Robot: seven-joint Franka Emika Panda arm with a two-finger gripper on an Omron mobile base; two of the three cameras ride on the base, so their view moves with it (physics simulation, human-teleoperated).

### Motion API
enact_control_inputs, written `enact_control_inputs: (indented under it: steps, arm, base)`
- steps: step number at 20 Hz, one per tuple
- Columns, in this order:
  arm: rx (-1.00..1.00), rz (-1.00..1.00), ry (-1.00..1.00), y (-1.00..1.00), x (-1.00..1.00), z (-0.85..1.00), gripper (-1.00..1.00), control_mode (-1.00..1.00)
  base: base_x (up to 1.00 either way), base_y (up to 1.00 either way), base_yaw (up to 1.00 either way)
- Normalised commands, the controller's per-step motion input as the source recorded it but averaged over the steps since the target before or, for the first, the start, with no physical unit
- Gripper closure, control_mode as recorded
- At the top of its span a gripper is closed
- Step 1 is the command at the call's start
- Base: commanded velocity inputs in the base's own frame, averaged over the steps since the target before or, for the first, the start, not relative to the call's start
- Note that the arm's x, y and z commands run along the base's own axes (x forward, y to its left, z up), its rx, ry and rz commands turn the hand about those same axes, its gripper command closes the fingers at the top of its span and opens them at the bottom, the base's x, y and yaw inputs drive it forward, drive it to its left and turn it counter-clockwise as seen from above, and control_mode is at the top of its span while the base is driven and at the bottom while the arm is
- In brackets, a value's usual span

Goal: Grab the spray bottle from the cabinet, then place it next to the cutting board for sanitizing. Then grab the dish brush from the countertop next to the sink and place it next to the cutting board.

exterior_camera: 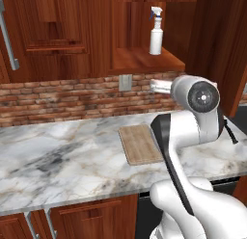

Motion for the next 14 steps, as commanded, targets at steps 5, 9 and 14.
enact_control_inputs:
  steps: [5,9,14]
  arm:
    - [-0.1,0.0,-0.15,0.0,-0.02,0.45,-1.0,-1.0]
    - [-0.11,0.0,-0.23,0.0,-0.01,0.53,-1.0,-1.0]
    - [-0.08,0.0,-0.24,0.0,0.0,0.48,-1.0,-1.0]
  base:
    - [0.0,0.0,0.0]
    - [0.0,0.0,0.0]
    - [0.0,0.0,0.0]
